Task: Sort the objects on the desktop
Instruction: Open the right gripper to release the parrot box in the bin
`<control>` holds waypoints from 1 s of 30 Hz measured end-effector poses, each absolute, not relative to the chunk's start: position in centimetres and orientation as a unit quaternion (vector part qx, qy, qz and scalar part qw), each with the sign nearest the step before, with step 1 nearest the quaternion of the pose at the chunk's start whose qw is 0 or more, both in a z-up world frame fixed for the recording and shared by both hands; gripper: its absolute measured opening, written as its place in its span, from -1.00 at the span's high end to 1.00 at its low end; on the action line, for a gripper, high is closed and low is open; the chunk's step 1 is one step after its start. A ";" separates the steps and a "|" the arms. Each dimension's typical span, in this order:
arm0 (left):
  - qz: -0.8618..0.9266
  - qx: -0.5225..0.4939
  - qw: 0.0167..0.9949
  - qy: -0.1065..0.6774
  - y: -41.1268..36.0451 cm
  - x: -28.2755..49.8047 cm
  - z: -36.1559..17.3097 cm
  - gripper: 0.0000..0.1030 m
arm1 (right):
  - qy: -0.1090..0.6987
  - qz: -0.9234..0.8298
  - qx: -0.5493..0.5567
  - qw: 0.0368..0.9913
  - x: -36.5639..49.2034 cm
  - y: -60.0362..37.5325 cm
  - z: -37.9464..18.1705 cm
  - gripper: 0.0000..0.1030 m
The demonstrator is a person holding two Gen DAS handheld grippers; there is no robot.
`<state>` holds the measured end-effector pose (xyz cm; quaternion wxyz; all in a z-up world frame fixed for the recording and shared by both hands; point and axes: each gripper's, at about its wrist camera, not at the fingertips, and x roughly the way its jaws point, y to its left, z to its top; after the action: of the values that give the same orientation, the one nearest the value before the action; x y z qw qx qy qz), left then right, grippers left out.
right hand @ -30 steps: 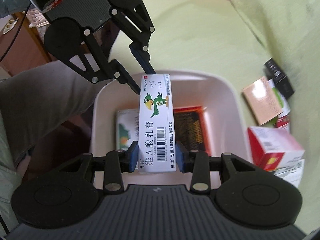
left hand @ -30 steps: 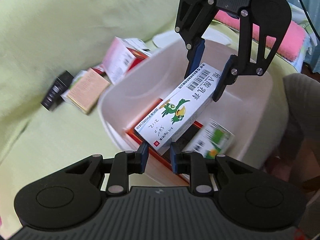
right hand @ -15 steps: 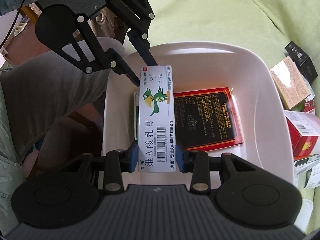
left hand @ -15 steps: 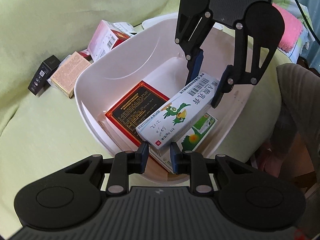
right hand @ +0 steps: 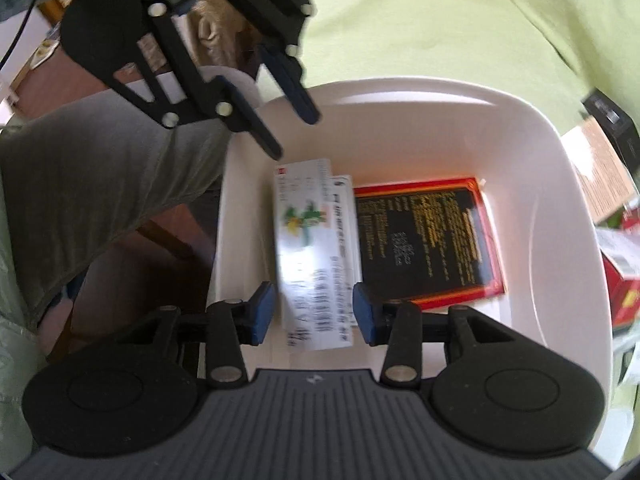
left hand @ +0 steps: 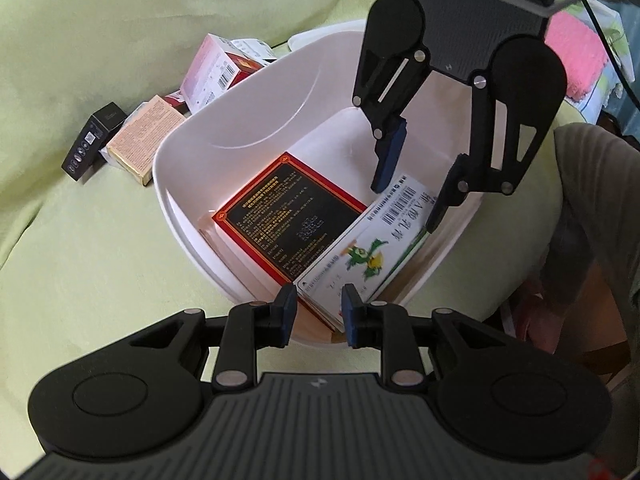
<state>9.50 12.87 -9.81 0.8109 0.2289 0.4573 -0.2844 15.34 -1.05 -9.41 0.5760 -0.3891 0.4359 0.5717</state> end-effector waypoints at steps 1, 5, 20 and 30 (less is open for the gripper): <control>-0.284 0.227 0.812 0.457 13.0 9.5 -9.7 0.44 | 0.439 0.568 -0.380 0.583 15.6 -1.4 -9.3 0.22; -0.281 0.220 0.815 0.457 13.2 9.1 -9.5 0.43 | 0.452 0.553 -0.357 0.602 16.1 -2.9 -8.9 0.21; -0.276 0.208 0.820 0.456 13.6 9.1 -9.4 0.42 | 0.474 0.517 -0.364 0.613 15.4 -3.8 -11.9 0.31; -0.274 0.202 0.823 0.455 13.7 9.2 -9.4 0.41 | 0.478 0.505 -0.365 0.619 15.7 -4.1 -11.5 0.31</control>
<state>9.18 13.68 -9.44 0.8230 0.2017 0.4548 -0.2742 15.67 -4.14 -11.53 0.6190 -0.3654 0.4777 0.5050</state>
